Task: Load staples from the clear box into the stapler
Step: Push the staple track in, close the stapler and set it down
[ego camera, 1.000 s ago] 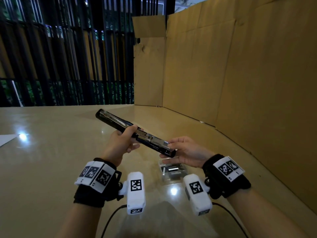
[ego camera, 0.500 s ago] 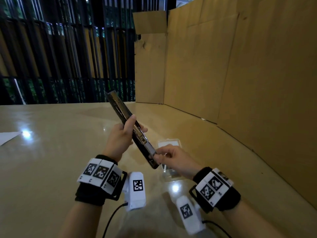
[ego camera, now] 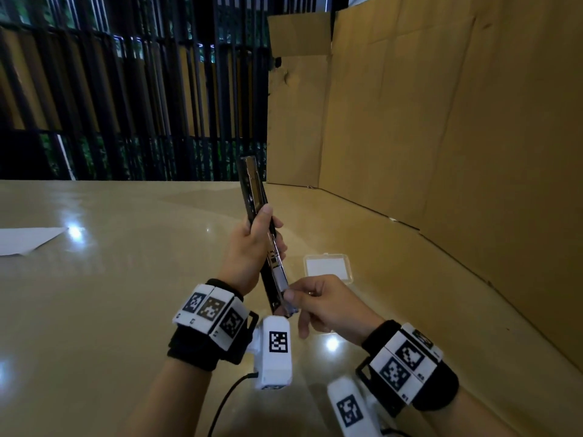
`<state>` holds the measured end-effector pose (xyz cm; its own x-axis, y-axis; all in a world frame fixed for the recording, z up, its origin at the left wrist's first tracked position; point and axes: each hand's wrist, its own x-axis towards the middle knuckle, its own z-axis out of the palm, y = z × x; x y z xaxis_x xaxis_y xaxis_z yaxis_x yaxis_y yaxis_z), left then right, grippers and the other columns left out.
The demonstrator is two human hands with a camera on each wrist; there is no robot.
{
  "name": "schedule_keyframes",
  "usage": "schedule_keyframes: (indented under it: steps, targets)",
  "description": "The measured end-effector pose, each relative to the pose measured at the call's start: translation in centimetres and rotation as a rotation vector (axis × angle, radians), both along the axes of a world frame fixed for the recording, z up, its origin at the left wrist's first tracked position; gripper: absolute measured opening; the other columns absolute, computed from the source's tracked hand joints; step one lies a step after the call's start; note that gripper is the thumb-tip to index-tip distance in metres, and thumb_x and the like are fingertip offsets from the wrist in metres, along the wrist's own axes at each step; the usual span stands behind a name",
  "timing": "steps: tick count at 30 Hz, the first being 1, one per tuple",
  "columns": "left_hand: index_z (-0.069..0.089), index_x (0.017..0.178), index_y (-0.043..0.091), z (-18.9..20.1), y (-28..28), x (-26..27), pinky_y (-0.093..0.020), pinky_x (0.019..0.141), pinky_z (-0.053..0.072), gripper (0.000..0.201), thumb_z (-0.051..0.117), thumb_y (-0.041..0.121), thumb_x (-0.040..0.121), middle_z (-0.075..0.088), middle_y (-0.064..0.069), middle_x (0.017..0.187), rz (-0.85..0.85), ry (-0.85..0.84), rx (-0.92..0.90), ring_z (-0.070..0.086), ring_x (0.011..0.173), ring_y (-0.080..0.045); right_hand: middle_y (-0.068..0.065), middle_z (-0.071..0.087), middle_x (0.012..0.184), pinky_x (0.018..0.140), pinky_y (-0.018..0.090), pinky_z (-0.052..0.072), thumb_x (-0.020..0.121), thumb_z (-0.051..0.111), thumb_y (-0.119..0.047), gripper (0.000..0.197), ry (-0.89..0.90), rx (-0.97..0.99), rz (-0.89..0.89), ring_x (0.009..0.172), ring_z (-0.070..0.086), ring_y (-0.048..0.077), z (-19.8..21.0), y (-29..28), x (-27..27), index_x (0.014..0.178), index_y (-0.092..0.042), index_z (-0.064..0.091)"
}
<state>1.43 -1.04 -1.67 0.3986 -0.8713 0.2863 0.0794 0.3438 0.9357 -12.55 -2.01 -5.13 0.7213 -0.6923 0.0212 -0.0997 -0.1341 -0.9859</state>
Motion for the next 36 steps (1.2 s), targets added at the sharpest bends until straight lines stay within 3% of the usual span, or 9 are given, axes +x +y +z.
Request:
schedule_keyframes:
  steps: [6,12,16,22,26,30,33,36]
  targets:
    - [0.052,0.07,0.011,-0.5,-0.4,-0.1,-0.025,0.045,0.041,0.039,0.037,0.035,0.097,0.049,0.003,0.038,-0.018,0.02,-0.004,0.047,0.037,-0.011,-0.001,0.07,0.065,0.029,0.015,0.021,0.091,0.05,-0.017,0.017,-0.043,0.049,-0.003,0.03,0.051,0.008,-0.3,0.1,0.2,0.081,-0.01,0.062]
    - [0.051,0.069,0.012,-0.7,-0.5,-0.3,-0.027,0.049,0.039,0.04,0.035,0.036,0.097,0.05,0.002,0.038,-0.004,0.011,-0.015,0.047,0.037,-0.011,-0.001,0.07,0.072,0.031,0.013,0.026,0.092,0.049,-0.015,0.015,-0.053,0.02,-0.009,0.028,0.046,0.006,-0.2,0.0,0.3,0.082,-0.012,0.06]
    - [0.048,0.07,0.012,-0.8,-0.6,0.0,-0.028,0.049,0.038,0.04,0.034,0.037,0.097,0.049,0.004,0.038,0.015,0.104,-0.006,0.046,0.037,-0.01,0.001,0.064,0.071,0.033,0.014,0.03,0.094,0.045,-0.016,0.017,-0.021,-0.096,-0.004,0.029,0.034,0.006,-0.1,-0.3,0.5,0.085,-0.014,0.059]
    - [0.045,0.068,0.013,-0.7,-0.6,0.1,-0.023,0.047,0.04,0.04,0.035,0.039,0.096,0.046,0.007,0.038,0.03,0.205,0.012,0.044,0.037,-0.008,0.005,0.061,0.066,0.034,0.014,0.027,0.094,0.045,-0.016,0.018,-0.037,-0.104,-0.013,0.03,0.03,0.004,-0.3,-0.5,0.9,0.082,-0.017,0.058]
    - [0.044,0.067,0.014,-1.0,-0.8,0.1,-0.024,0.047,0.039,0.04,0.036,0.04,0.096,0.045,0.006,0.037,0.045,0.239,0.027,0.044,0.036,-0.008,0.005,0.059,0.059,0.034,0.01,0.028,0.094,0.045,-0.014,0.024,-0.048,-0.117,-0.06,0.028,0.037,0.001,-0.4,-0.7,1.1,0.075,-0.014,0.059]
    - [0.044,0.068,0.015,-1.2,-1.1,0.2,-0.026,0.047,0.037,0.039,0.037,0.041,0.095,0.045,0.005,0.037,0.028,0.242,0.045,0.044,0.037,-0.009,-0.005,0.064,0.052,0.031,0.014,0.028,0.093,0.047,-0.015,0.022,-0.069,-0.062,-0.036,0.027,0.034,0.005,-0.7,-1.0,1.0,0.078,-0.009,0.063]
    - [0.044,0.069,0.014,-1.2,-1.0,0.3,-0.024,0.046,0.039,0.039,0.037,0.042,0.095,0.045,0.006,0.039,-0.009,0.268,0.046,0.044,0.036,-0.008,-0.005,0.07,0.061,0.03,0.014,0.03,0.094,0.044,-0.016,0.025,-0.025,-0.049,0.022,0.028,0.042,0.006,-0.1,-1.2,0.5,0.08,-0.011,0.063]
    - [0.044,0.068,0.014,-1.0,-0.9,0.6,-0.025,0.047,0.039,0.039,0.037,0.042,0.095,0.043,0.007,0.04,-0.047,0.312,0.027,0.044,0.036,-0.008,-0.001,0.073,0.067,0.029,0.014,0.032,0.096,0.037,-0.014,0.029,-0.081,0.096,0.076,0.032,0.051,0.008,0.5,-1.3,0.0,0.083,-0.009,0.063]
